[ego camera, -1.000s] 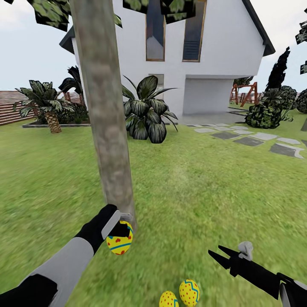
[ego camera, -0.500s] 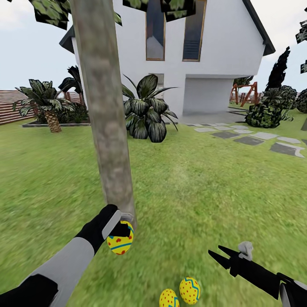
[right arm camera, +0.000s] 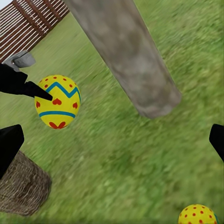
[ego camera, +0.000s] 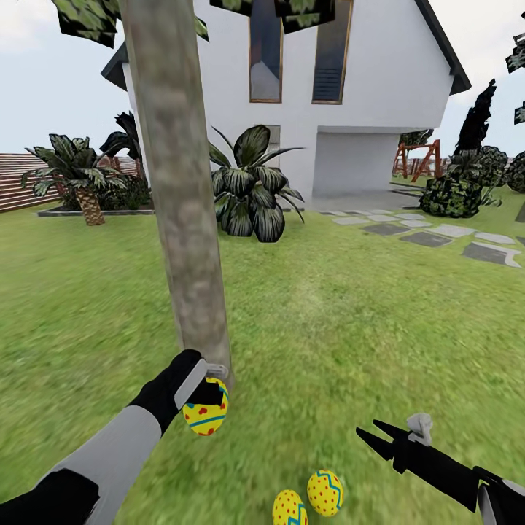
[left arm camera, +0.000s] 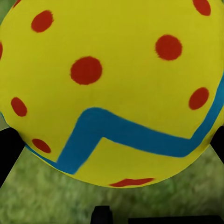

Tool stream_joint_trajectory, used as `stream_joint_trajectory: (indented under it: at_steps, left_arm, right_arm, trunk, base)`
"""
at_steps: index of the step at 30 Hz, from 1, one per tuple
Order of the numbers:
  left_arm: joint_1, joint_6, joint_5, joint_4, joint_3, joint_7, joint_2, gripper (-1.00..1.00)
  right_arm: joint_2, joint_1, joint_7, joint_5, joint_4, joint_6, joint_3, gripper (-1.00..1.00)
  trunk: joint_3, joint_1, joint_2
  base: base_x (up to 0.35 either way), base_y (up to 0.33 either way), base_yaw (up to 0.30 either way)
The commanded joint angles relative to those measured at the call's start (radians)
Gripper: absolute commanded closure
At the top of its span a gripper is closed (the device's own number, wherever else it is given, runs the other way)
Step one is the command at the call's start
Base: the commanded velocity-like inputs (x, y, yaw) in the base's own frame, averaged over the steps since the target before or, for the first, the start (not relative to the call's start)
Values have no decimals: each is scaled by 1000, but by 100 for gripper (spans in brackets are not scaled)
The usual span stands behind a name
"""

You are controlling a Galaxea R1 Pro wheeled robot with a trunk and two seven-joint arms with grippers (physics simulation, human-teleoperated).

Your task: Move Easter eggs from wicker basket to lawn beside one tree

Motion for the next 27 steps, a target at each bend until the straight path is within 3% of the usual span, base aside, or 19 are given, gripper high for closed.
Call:
stream_joint_trajectory:
  at_steps: [1,27]
  left_arm:
    - [-1,2,10,-1,-4,9,1,100]
    - [-1,2,11,-1,-4,10,-3,100]
  right_arm:
    - [0,-1,6,3,-1,8,-2,-100]
    - [0,-1,5,4,-1,8,-3,-100]
  trunk:
    - [-4,4,-8]
    - [-86,104,-190]
  base:
    - [0,0,0]
    - [0,0,0]
